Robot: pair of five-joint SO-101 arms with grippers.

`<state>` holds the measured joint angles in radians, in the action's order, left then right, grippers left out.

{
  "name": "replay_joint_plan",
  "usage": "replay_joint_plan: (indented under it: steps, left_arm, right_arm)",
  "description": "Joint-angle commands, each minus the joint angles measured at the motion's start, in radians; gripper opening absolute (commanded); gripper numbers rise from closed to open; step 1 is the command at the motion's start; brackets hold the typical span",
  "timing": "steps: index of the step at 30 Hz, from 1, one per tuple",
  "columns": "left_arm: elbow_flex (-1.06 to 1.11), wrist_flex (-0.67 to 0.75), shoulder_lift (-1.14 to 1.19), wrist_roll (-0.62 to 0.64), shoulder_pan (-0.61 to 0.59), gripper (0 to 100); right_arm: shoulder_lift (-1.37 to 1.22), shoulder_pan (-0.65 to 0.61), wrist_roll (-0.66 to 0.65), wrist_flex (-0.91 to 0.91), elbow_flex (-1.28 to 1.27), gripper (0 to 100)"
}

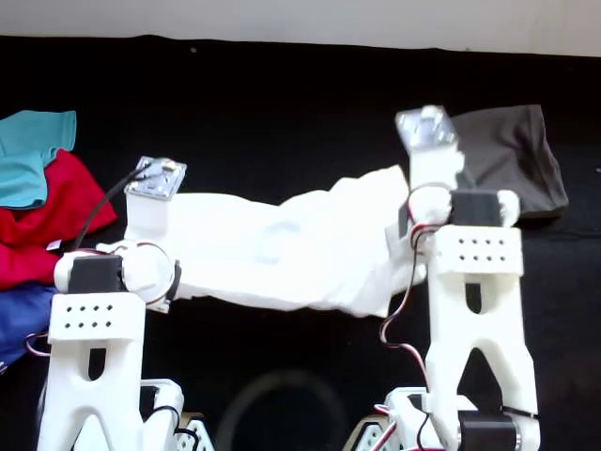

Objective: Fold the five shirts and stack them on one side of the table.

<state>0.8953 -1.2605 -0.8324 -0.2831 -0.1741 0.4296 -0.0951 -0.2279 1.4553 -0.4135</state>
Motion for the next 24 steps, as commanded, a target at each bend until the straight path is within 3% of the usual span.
replay_joint_plan:
  steps: [1,11,21,24]
  left_arm:
    - [0.044,0.052,-0.007,-0.006,-0.005,1]
    - [0.104,0.092,-0.007,-0.006,-0.005,1]
    - [0.101,0.092,-0.007,-0.008,-0.005,1]
    - [0.099,0.092,-0.007,-0.008,-0.005,1]
  right_arm:
    - [-0.001,-0.007,0.008,-0.081,-0.174,0.6]
    - [-0.002,-0.008,-0.005,-0.145,-0.421,0.9]
    - [-0.001,-0.007,-0.198,0.294,-0.153,11.0]
    - [0.015,0.016,-0.198,0.311,-0.033,11.0]
